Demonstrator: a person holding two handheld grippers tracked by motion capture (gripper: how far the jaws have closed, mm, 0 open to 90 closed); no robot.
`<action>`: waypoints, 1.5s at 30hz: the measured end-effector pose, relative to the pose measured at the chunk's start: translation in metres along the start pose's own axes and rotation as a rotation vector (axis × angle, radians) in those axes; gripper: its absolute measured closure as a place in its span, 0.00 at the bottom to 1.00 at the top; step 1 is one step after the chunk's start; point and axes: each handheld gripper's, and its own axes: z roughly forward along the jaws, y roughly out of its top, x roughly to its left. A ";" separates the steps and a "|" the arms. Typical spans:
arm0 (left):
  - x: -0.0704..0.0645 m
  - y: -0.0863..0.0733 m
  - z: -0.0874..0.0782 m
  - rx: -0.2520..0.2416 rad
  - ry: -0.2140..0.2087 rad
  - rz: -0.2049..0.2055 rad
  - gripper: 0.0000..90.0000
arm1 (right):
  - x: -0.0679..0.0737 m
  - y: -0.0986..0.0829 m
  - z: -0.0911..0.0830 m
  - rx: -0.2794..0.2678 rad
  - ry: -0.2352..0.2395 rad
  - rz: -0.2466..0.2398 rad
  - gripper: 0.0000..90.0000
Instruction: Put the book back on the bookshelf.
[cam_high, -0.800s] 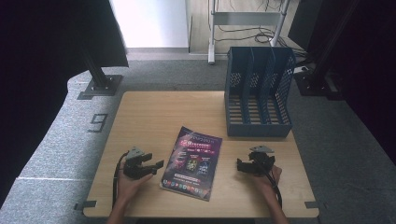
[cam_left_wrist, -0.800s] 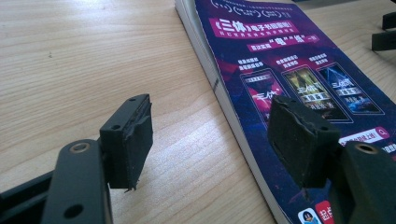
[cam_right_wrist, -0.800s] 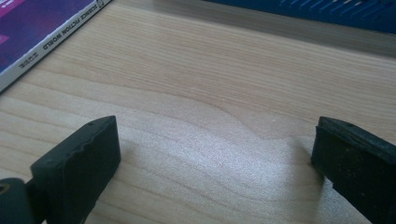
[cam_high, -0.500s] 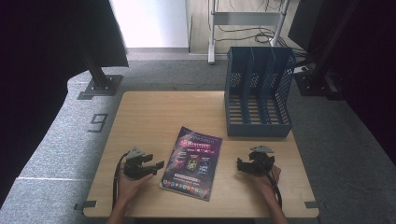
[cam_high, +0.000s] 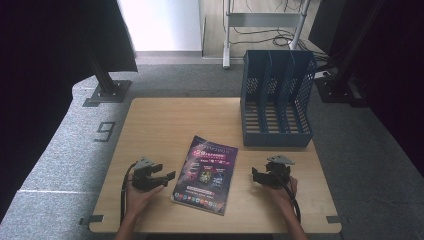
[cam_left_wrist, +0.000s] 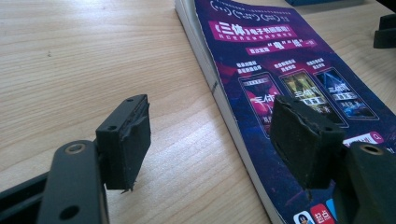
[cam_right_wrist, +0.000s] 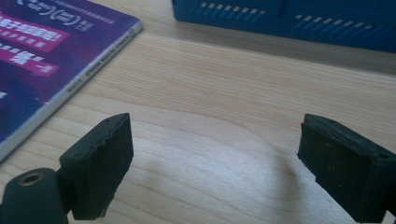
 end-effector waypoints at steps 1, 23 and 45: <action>0.001 0.000 0.000 -0.002 -0.001 -0.003 0.32 | 0.002 0.001 0.000 -0.003 0.003 -0.001 0.12; 0.002 0.000 0.002 0.000 -0.017 -0.006 0.28 | 0.033 0.016 -0.006 -0.061 0.100 -0.022 0.14; 0.001 0.003 -0.002 -0.026 -0.040 -0.037 0.28 | 0.080 0.041 0.009 -0.090 0.178 -0.034 0.15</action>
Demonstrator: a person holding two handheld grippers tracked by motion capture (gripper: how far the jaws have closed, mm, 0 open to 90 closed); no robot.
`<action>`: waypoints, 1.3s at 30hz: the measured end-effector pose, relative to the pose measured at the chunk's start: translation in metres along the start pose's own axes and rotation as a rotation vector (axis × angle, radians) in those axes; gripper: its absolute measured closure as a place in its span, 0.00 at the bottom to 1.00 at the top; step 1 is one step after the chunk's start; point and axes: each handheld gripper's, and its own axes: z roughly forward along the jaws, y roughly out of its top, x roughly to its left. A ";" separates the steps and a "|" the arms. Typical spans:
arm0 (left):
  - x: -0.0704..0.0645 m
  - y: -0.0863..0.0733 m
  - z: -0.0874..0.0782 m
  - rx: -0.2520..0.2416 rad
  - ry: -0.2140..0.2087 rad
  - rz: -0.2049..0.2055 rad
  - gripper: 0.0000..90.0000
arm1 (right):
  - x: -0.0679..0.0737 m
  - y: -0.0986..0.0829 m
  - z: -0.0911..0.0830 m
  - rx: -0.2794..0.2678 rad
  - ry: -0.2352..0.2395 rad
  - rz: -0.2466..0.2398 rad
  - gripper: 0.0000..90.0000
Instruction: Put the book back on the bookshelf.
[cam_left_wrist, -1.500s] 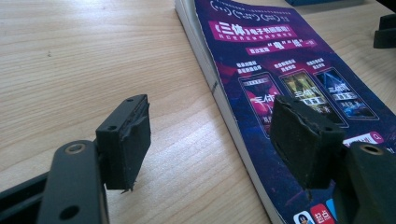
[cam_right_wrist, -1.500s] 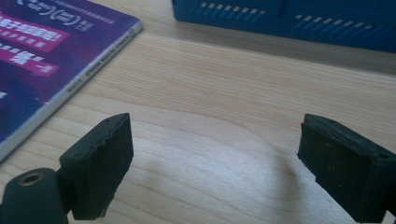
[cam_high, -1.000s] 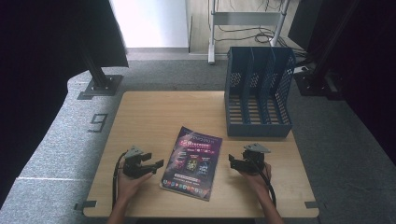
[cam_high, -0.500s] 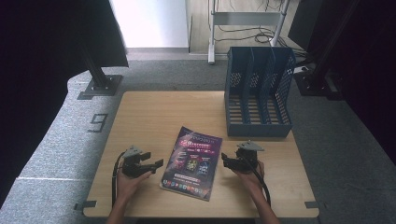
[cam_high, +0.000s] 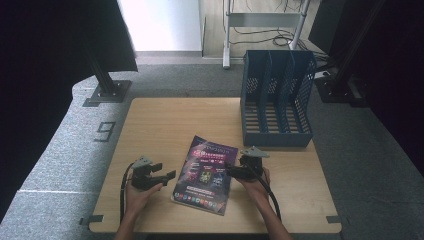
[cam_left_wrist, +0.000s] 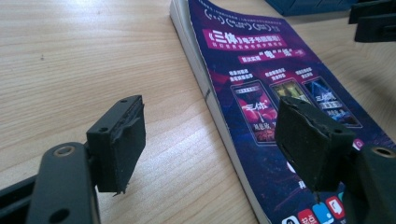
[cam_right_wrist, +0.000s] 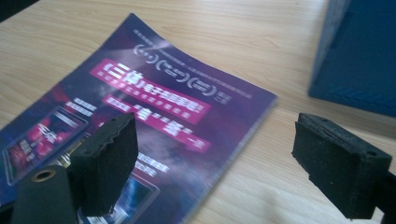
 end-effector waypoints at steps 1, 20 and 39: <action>0.000 0.000 0.000 0.000 0.000 -0.001 0.28 | 0.002 0.001 0.002 0.000 0.006 0.000 0.15; -0.005 0.002 0.004 0.004 -0.009 0.012 0.28 | 0.022 -0.016 0.036 0.098 0.039 -0.036 0.16; -0.001 0.003 0.002 -0.004 0.011 -0.002 0.28 | 0.011 -0.021 0.038 0.122 0.000 -0.033 0.16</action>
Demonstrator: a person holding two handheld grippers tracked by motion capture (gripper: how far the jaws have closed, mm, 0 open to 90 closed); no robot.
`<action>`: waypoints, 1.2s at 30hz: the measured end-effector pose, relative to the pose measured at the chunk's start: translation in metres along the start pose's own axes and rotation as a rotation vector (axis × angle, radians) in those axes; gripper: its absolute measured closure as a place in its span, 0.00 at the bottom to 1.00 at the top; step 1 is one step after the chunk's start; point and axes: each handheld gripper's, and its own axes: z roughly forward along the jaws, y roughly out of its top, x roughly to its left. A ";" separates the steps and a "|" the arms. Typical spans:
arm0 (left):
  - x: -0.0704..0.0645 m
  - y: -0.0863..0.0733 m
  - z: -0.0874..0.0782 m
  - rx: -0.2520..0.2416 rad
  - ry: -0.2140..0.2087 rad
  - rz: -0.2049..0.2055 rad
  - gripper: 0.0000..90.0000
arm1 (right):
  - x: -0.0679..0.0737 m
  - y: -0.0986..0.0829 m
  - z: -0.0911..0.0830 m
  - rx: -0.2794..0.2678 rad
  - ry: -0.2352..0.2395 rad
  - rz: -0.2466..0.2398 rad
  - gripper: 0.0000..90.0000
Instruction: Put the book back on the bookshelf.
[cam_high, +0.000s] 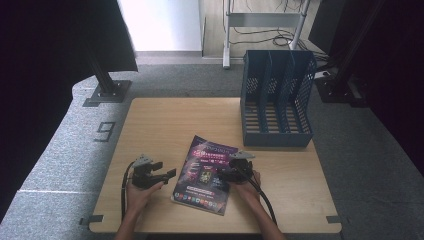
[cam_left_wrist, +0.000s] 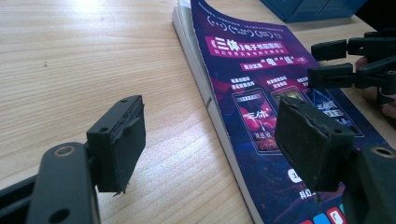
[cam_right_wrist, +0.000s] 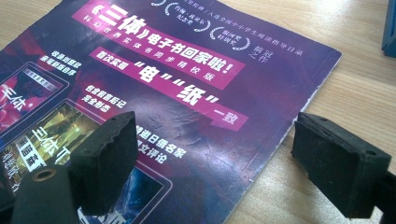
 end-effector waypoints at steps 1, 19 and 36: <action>0.000 0.000 0.000 0.000 0.000 0.000 0.28 | 0.000 0.000 0.000 0.000 0.001 -0.002 0.17; -0.023 0.027 0.036 0.035 -0.032 0.071 0.29 | 0.000 -0.001 -0.002 0.001 0.007 -0.010 0.21; -0.026 0.020 0.077 0.140 -0.013 0.064 0.29 | 0.000 -0.003 -0.002 -0.009 0.009 -0.008 0.21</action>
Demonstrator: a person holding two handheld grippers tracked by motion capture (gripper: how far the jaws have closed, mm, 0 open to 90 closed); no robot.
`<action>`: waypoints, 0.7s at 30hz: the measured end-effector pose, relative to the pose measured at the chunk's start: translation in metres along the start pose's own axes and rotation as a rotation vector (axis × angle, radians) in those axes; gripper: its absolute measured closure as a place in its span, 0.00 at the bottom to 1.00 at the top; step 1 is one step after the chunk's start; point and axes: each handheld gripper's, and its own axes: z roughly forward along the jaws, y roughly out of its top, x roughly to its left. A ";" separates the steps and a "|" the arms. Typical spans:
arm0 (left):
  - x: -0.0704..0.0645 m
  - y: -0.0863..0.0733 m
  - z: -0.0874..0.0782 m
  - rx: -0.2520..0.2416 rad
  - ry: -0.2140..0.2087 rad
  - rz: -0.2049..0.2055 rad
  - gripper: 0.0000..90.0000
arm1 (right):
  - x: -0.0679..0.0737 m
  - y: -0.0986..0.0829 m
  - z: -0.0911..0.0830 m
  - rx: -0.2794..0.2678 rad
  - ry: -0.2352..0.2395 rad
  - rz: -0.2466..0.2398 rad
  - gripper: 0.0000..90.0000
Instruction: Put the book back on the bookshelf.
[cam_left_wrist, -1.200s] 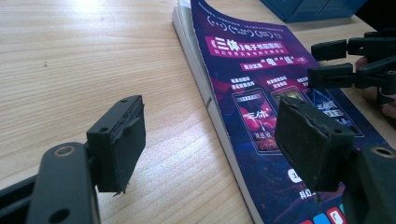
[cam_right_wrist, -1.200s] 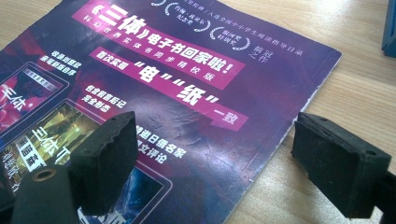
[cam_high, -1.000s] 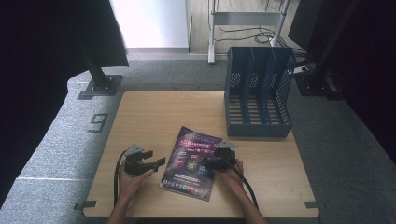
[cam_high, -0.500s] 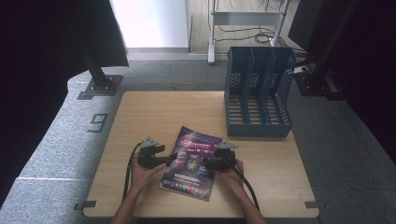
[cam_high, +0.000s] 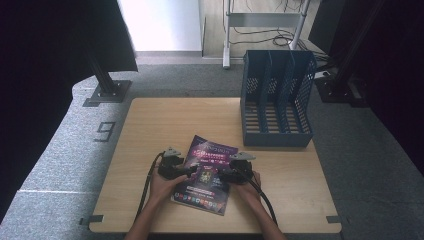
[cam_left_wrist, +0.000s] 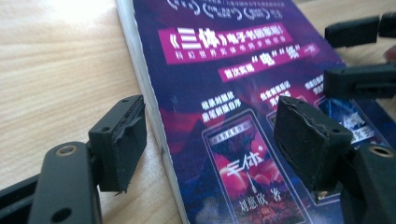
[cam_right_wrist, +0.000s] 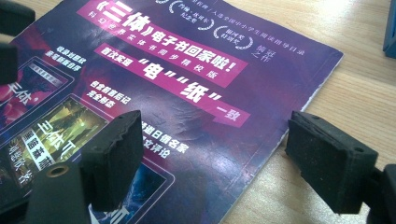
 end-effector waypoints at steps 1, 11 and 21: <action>0.000 -0.001 0.001 0.009 0.000 0.004 0.29 | 0.000 0.000 0.000 0.000 -0.001 0.000 0.21; 0.000 -0.004 0.004 0.009 -0.006 -0.005 0.29 | 0.001 -0.001 -0.001 -0.003 -0.001 0.003 0.22; -0.005 -0.005 0.005 0.007 0.016 -0.011 0.27 | 0.001 -0.002 -0.001 -0.010 0.000 0.002 0.22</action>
